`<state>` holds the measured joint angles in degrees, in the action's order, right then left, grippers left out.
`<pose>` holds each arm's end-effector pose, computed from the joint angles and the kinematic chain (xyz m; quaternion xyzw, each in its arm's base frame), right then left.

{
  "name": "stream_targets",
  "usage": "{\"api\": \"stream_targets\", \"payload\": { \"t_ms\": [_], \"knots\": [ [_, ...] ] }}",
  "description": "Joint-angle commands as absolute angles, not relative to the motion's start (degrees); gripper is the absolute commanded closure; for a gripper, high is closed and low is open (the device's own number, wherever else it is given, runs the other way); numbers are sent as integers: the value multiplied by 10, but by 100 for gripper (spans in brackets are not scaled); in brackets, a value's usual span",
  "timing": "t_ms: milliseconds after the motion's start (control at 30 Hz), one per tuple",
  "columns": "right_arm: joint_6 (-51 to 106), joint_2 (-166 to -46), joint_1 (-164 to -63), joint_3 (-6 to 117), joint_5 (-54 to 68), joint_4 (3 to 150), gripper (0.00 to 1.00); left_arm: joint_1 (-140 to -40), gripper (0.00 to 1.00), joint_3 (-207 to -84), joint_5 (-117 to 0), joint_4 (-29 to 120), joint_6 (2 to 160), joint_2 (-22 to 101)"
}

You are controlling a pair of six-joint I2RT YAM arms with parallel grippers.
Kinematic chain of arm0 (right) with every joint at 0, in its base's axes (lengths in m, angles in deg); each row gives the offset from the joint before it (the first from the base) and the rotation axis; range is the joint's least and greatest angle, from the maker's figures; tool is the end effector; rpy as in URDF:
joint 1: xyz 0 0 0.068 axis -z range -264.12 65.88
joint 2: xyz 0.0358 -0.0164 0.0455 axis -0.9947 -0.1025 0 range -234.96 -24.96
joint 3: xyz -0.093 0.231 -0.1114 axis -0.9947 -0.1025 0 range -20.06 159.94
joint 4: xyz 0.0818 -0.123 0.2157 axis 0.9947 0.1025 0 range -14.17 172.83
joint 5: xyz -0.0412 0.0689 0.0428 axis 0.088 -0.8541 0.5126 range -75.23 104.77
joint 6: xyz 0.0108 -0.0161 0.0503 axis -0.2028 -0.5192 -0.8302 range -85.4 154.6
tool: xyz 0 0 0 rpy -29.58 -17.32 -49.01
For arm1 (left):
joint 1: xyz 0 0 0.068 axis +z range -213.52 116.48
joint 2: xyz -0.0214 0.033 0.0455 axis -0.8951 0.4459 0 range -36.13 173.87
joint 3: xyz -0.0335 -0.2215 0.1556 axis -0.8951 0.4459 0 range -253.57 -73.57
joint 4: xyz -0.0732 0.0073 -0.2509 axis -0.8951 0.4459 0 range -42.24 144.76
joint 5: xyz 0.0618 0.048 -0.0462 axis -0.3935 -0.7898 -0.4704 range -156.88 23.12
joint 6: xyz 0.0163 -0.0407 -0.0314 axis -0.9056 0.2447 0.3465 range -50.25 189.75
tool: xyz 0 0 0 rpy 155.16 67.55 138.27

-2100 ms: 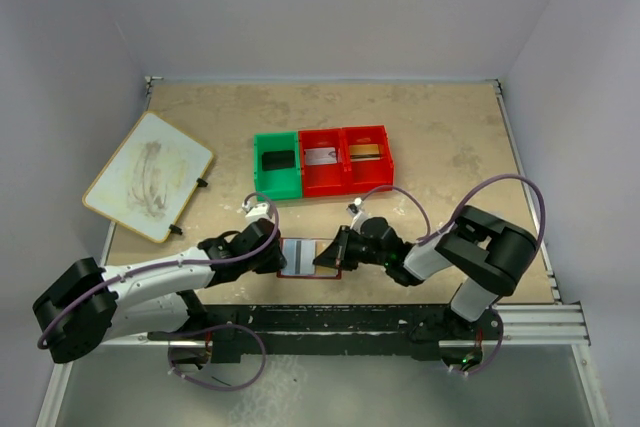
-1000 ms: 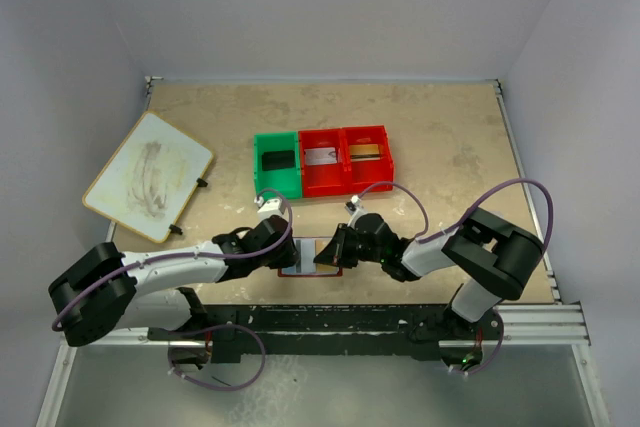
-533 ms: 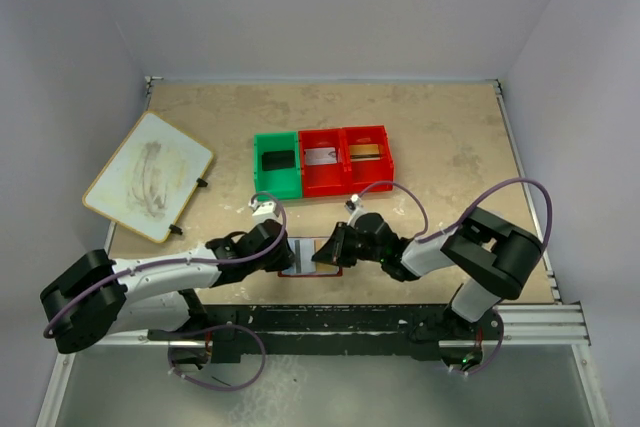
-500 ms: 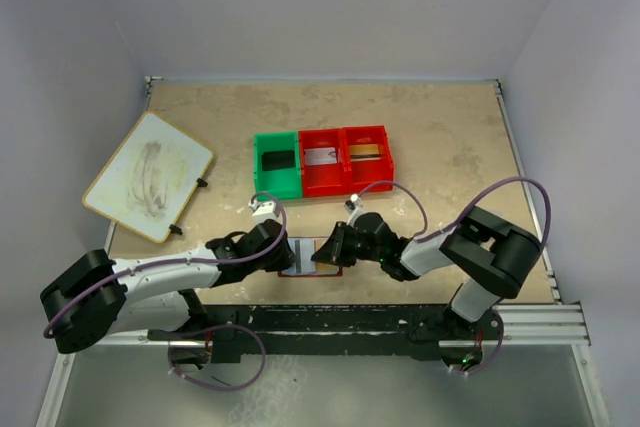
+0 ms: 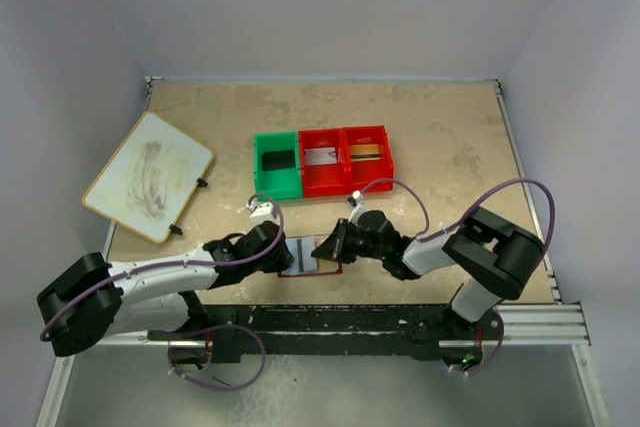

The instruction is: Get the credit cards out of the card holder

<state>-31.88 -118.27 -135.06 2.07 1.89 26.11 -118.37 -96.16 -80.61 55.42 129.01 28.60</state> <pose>0.1654 0.2164 0.1247 0.0484 0.8222 0.5262 0.2114 0.1216 -0.1581 0.1494 -0.0769 0.9301 -0.2254 0.2798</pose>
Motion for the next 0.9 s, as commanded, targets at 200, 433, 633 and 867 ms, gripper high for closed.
{"api": "stream_targets", "payload": {
  "t_ms": [200,433,633,867],
  "knots": [
    [-311,-1151,-1333,-19,23,262,99,-1186,88,-954,-824,582,1287,290],
    [-311,-1184,-1333,-3,3,232,97,-1188,78,-1000,-821,589,1275,256],
    [-307,-1195,-1333,6,5,236,97,-1188,73,-1037,-808,549,1270,245],
    [-318,-1194,-1333,-14,6,218,96,-1191,77,-1032,-801,537,1281,336]
  ]
}}
